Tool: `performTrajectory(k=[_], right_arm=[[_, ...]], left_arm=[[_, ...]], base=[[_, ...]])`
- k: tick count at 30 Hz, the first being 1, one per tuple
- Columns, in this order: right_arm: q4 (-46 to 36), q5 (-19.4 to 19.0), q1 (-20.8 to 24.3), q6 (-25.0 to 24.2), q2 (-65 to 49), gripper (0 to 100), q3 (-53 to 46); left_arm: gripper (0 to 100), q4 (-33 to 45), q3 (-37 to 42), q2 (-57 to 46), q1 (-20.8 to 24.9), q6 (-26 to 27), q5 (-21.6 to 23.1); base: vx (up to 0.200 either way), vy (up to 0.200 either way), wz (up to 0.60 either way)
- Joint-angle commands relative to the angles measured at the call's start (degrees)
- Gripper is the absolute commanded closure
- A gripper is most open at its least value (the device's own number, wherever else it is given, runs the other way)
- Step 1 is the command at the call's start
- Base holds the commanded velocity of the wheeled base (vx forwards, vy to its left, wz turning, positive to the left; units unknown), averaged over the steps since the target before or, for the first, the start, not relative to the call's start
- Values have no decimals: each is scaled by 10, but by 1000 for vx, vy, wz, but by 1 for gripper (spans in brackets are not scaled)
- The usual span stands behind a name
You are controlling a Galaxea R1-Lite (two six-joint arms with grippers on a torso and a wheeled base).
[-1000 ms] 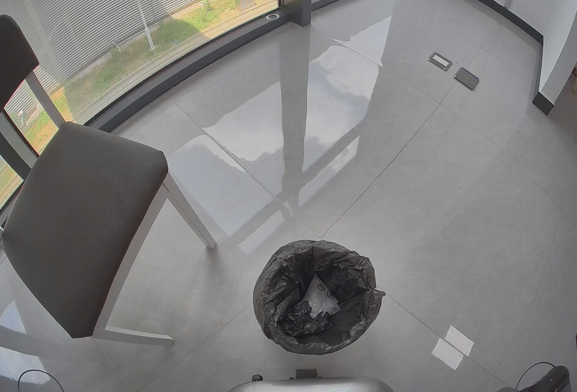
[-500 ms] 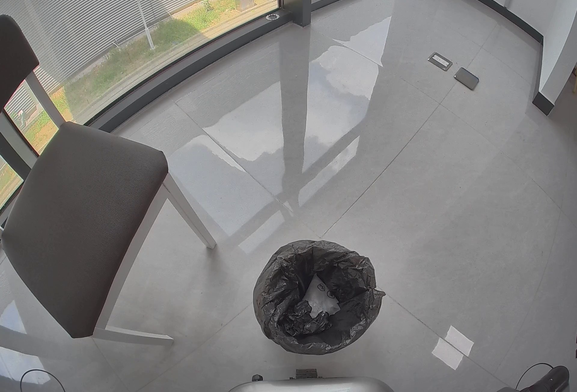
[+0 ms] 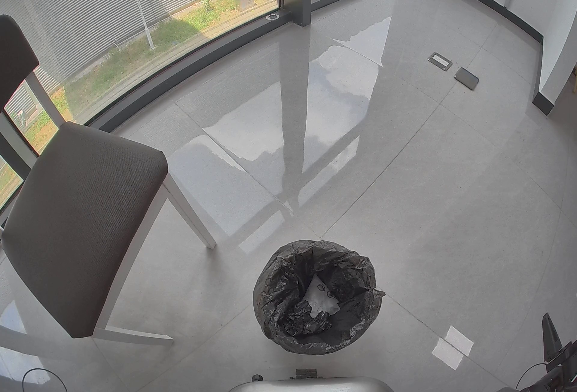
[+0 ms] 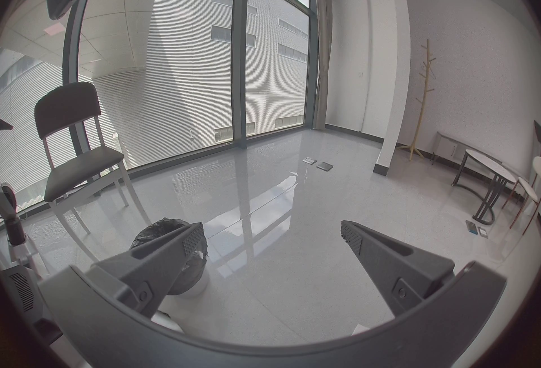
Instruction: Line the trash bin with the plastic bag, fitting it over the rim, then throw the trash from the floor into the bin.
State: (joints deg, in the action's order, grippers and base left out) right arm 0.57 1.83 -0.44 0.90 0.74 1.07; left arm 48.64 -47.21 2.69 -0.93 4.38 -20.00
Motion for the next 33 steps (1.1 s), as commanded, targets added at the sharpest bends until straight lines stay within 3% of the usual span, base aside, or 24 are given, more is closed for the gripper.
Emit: performTrajectory(k=[1,3,10,18,22,27,33], right_arm=[[-5,-5,0,-10,-3,0,-11],[-5,-5,0,-10,-3,0,-11],[-5,-5,0,-9,-3,0,-11],[-5,-5,0,-9,-3,0,-11],[-5,-5,0,-9,-3,0,-11],[-5,-5,0,-9,-3,0,-11],[-5,-5,0,-9,-3,0,-11]], left_arm=[[0,-53,82,-26,11,5,6],[0,-84,105,-25,11,5,18],[0,-212,212,-26,11,4,139],[0,-339,337,-26,11,-1,166],[0,-468,446,-26,12,-9,199],[0,-484,458,-27,12,-27,235],[0,-484,471,-26,12,-27,239]], base=[[0,0,0],[0,0,0],[0,0,0],[0,0,0],[0,0,0],[0,0,0],[0,0,0]])
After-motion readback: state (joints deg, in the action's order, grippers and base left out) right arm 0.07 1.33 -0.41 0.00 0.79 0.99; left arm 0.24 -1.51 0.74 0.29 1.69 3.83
